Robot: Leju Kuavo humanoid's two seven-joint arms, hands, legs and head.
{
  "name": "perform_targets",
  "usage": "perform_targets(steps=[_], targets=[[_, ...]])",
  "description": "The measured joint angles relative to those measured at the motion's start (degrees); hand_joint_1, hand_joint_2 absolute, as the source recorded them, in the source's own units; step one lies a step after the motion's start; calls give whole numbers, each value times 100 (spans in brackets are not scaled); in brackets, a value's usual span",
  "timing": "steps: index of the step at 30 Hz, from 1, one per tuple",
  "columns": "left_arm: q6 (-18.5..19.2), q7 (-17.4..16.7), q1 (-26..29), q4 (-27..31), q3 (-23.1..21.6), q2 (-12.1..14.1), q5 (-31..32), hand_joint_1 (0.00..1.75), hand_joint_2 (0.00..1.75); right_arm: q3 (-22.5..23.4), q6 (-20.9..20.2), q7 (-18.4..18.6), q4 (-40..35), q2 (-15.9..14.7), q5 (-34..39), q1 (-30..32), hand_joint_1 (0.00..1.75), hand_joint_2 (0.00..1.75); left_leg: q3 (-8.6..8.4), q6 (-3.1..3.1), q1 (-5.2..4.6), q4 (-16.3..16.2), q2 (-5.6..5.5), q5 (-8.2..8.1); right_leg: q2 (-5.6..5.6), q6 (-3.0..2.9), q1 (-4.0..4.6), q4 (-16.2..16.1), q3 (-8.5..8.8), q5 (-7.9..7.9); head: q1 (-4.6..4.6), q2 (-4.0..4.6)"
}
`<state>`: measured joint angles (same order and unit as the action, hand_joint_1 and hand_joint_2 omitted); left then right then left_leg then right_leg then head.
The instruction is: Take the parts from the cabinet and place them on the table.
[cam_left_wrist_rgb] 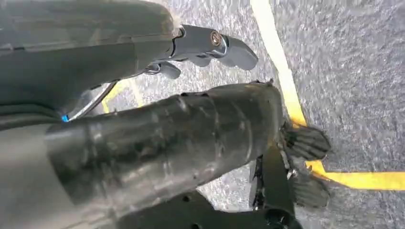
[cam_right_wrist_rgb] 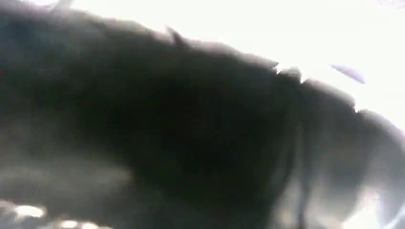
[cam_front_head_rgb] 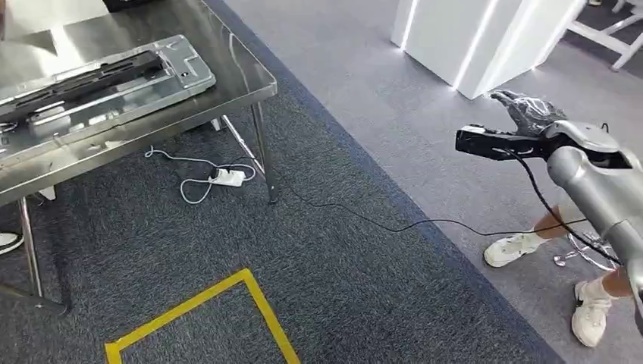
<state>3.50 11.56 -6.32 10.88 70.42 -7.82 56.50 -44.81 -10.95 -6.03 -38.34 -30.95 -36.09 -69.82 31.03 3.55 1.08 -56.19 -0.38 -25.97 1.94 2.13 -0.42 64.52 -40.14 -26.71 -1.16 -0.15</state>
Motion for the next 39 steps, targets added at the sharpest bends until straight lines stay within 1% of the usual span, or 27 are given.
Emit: perform_targets(steps=[2,3,5,6,7,8,12,13,14,15,17,18,19,21,22,23,24,27,28,29,30,31,33,35,37,38,39], targets=[[-2,0,20,0,2,-2,2,0,0,0,-4,4,-7,7,2,62,0,0,16,-5,-10,-29,163,-17,-158,56,-44,808,-365,-339,4,2],[-2,0,21,0,2,-2,4,0,0,0,-11,2,-9,7,2,95,0,0,32,-12,-10,-47,246,-30,-177,79,-73,1020,-458,-379,4,0],[-2,-2,11,0,2,-7,4,0,0,0,-22,7,-9,2,2,113,0,0,38,-30,-7,-91,410,-65,-215,126,-131,682,-247,-123,4,2],[-2,-4,8,0,2,-9,4,0,0,0,-22,7,-15,0,2,108,0,0,32,-56,3,-120,487,-90,-279,143,-146,149,73,121,4,0],[-2,-11,5,0,2,-9,4,0,0,0,-20,7,-22,0,2,105,0,0,22,-90,9,-151,561,-121,-427,156,-146,-376,398,310,4,0],[-2,-13,3,2,2,-6,7,0,0,0,-17,6,-31,2,4,114,0,0,21,-133,-8,-168,620,-147,-629,109,-107,-547,473,219,2,0],[-2,-24,-21,2,2,0,9,0,0,0,-9,13,-44,-29,15,120,0,0,-69,-286,-38,-140,859,-192,-356,-81,-52,-562,420,295,-4,0],[-6,-28,-25,2,4,0,11,0,0,2,-7,13,-59,-42,28,127,0,0,-40,-342,-11,-175,777,-236,-290,-144,-122,-604,435,333,-11,0],[-7,-35,-24,2,4,0,17,0,0,2,-7,15,-63,-39,33,125,0,0,5,-368,-1,-317,434,-374,-241,-175,-116,-607,427,351,-6,2],[-7,-44,-16,2,4,-2,22,0,0,2,-7,24,-63,-39,37,128,0,0,139,-359,9,-637,216,-606,-191,-216,-106,-612,414,371,-11,0],[-9,-59,8,2,4,-2,24,0,0,2,-7,22,-63,-22,55,168,0,0,558,-342,-17,-1607,84,-1073,-56,-263,-67,-642,411,402,-7,2],[-11,-61,10,2,4,0,24,0,0,2,-9,20,-64,0,66,189,0,0,731,-315,-29,-1949,76,-1163,27,-284,-39,-640,387,418,-11,0],[-11,-63,10,2,4,0,24,0,0,2,-11,20,-63,4,68,212,0,0,770,-278,-55,-2002,74,-1120,111,-294,-11,-640,362,439,-9,2],[-22,-63,5,2,7,4,24,0,0,2,-9,22,-63,2,68,218,0,0,450,-86,-127,-1323,27,-730,303,-308,58,-635,313,503,-11,0],[-26,-61,6,2,9,13,24,0,0,7,-7,22,-66,-4,68,212,0,0,108,51,-207,-717,-81,-460,399,-319,91,-635,302,530,-11,0],[-30,-61,5,15,11,65,24,0,0,7,-7,22,-74,-4,68,216,0,0,-189,227,-316,-233,-402,-280,438,-328,42,-635,297,556,-2,2],[-31,-63,-4,24,11,105,24,0,0,7,-7,22,-74,-4,68,201,0,0,-191,303,-376,-128,-587,-292,500,-289,94,-636,290,572,7,0],[-42,-59,-28,24,13,101,24,0,0,7,-7,22,-81,-13,68,224,0,0,-177,334,-383,-49,-342,-221,780,-170,23,-703,223,673,-18,0],[-42,-61,-24,22,13,90,24,0,0,13,-2,22,-87,-54,68,218,0,0,-211,354,-330,74,-238,-128,861,-127,78,-759,222,737,-15,0],[-41,-63,-20,22,17,81,26,0,0,31,2,22,-92,-78,68,221,0,0,-286,287,-290,193,-127,-10,502,-182,87,-644,179,666,-26,0],[-52,-63,-11,24,20,79,26,0,0,33,0,26,-92,-103,68,188,0,0,-286,292,-279,238,-58,19,151,-150,96,-412,70,413,2,2],[-52,-68,13,22,24,79,33,0,0,33,2,31,-92,-98,68,185,0,0,-278,271,-267,240,30,35,-24,-93,62,-32,-90,148,-11,0],[-55,-79,28,22,39,68,42,0,0,31,0,31,-90,-74,68,247,0,0,-234,229,-225,210,239,12,-149,45,-58,854,-464,-258,-2,0],[-59,-94,31,22,44,48,44,0,0,31,9,35,-85,-70,68,305,0,0,-196,148,-170,146,415,-32,-199,168,-173,901,-434,-191,-2,0],[-61,-98,23,22,46,26,46,0,0,31,20,55,-83,-70,50,304,0,0,-176,12,-84,15,571,-126,-315,300,-260,60,86,216,-4,0],[-61,-98,21,22,46,20,48,0,0,31,37,55,-83,-68,46,305,0,0,-166,-62,-56,-89,641,-208,-522,368,-294,-462,396,369,-2,0],[-68,-98,17,26,48,46,50,0,0,29,61,57,-79,-63,44,315,0,0,-118,-142,-104,-146,693,-279,-677,333,-213,-401,378,276,2,2]])
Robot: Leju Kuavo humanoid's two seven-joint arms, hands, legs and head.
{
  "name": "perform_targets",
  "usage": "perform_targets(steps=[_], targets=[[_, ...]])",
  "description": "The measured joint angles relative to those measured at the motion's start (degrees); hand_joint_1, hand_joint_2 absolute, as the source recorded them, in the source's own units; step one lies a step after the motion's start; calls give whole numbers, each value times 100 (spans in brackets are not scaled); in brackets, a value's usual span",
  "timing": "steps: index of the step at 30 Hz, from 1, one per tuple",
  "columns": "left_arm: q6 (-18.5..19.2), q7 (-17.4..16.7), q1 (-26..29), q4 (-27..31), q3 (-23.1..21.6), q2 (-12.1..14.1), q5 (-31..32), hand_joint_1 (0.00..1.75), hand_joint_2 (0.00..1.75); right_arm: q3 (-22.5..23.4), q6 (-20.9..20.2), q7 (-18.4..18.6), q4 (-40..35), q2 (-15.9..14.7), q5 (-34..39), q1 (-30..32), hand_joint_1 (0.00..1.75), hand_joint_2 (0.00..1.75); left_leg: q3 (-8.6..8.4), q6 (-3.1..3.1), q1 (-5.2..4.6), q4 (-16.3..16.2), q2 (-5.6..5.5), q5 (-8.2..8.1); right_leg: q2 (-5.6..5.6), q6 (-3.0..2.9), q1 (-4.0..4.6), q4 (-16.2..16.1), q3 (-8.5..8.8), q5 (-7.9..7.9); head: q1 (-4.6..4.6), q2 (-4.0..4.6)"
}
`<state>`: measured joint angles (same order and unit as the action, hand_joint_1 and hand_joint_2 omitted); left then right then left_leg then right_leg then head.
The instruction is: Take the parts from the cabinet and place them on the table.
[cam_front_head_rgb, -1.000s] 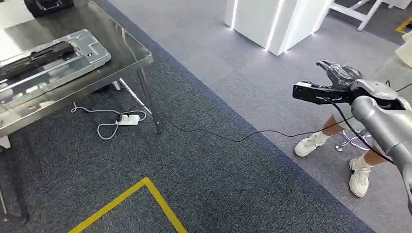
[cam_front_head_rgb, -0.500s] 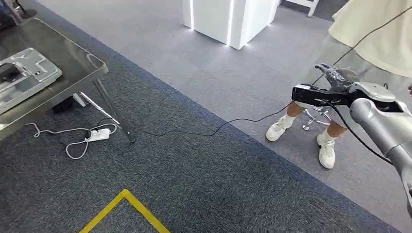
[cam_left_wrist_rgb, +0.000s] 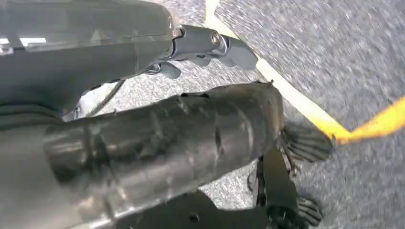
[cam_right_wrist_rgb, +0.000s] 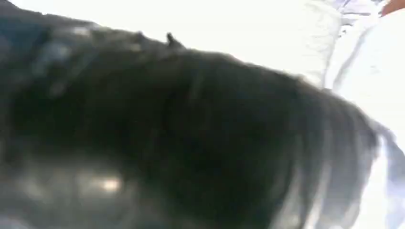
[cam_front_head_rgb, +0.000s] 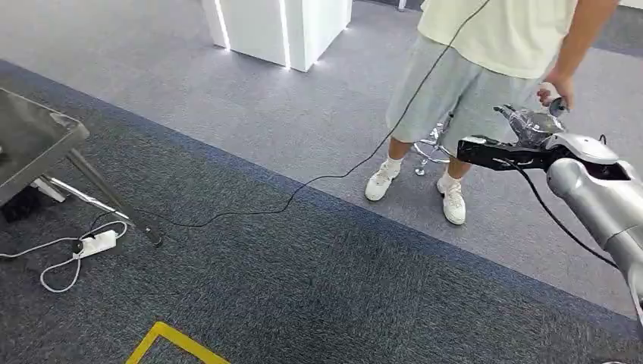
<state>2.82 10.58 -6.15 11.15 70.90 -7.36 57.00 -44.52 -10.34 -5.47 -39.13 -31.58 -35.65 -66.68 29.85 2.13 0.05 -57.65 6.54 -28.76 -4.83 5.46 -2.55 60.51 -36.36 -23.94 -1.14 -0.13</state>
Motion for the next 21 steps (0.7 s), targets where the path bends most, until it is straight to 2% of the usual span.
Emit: perform_targets(steps=[1,2,4,5,6,7,8,9,10,11,12,14,15,16,17,19,20,21], targets=[[-2,4,-8,0,0,17,2,0,0,-2,22,2,2,5,-2,26,0,0,5,-37,19,-83,38,-60,104,-151,-5,-44,-15,7,-6,-2],[2,29,-28,0,0,11,16,0,0,2,42,9,4,0,-13,54,0,0,-25,-65,17,-74,87,-72,171,-238,8,-17,-44,-19,-17,-2],[13,37,-40,-2,0,-2,20,0,0,9,68,7,15,-26,-24,64,0,0,-66,-100,46,-70,214,-91,315,-325,16,12,-91,-23,-22,-2],[20,48,-43,-2,2,-18,35,0,0,22,88,5,18,-28,-33,78,0,0,-57,-144,81,-113,112,-151,375,-361,13,-3,-85,-16,-24,-2],[20,59,-38,-2,2,-20,35,0,0,41,103,5,20,-28,-44,79,0,0,3,-153,105,-285,-219,-303,425,-389,15,-6,-84,-14,-19,0],[24,68,-23,-2,2,-22,35,0,0,41,120,0,20,-18,-48,78,0,0,181,-151,112,-664,-440,-527,486,-400,22,-10,-83,-15,-20,0],[24,70,-12,-2,2,-24,35,0,0,41,138,-6,20,-9,-63,87,0,0,425,-146,104,-1158,-545,-750,556,-423,36,-11,-85,-21,-22,-2],[26,74,3,-2,2,-22,40,0,0,41,193,-26,18,29,-94,122,0,0,673,-136,94,-1620,-594,-897,575,-451,65,-11,-83,-30,-24,-2],[26,85,7,-2,2,-22,48,0,0,41,285,-46,18,44,-145,171,0,0,855,-109,86,-1890,-607,-920,654,-461,96,-11,-80,-34,-22,-2],[26,96,7,-2,2,-20,50,0,0,41,397,-48,18,44,-192,217,0,0,915,-64,68,-1883,-608,-798,716,-470,126,-10,-70,-38,-22,-2],[26,107,4,-2,2,-20,53,0,0,46,465,-52,18,50,-197,254,0,0,846,-1,39,-1604,-613,-551,765,-479,150,-10,-50,-44,-22,-2],[30,129,-3,-2,2,-20,66,0,0,85,518,-52,15,50,-210,283,0,0,462,156,-45,-615,-671,62,841,-498,184,-13,6,-58,-22,0],[30,131,2,-2,2,-4,68,0,0,105,531,-55,15,50,-223,285,0,0,338,231,-81,-281,-764,135,852,-498,177,-28,16,-58,-19,-2],[33,133,-9,-2,2,-2,68,0,0,114,536,-55,15,50,-251,283,0,0,323,226,-73,-201,-749,146,880,-485,208,-31,7,-53,-15,-2],[33,140,-19,-2,2,-2,68,0,0,124,533,-54,15,48,-271,291,0,0,306,212,-89,-195,-740,147,892,-453,179,-53,-7,-32,-17,-2],[35,140,-31,-2,2,0,72,0,0,159,542,-54,15,46,-278,338,0,0,283,220,-101,-135,-727,190,909,-393,165,-112,11,8,-22,-2],[44,140,-32,-2,2,-2,79,0,0,194,549,-52,15,22,-280,360,0,0,227,219,-25,12,-693,278,870,-370,191,-100,10,-12,-22,-2],[44,140,-28,-2,2,-2,98,0,0,242,558,-52,15,9,-280,365,0,0,199,203,-39,69,-665,316,700,-366,189,3,-30,-104,-15,0]])
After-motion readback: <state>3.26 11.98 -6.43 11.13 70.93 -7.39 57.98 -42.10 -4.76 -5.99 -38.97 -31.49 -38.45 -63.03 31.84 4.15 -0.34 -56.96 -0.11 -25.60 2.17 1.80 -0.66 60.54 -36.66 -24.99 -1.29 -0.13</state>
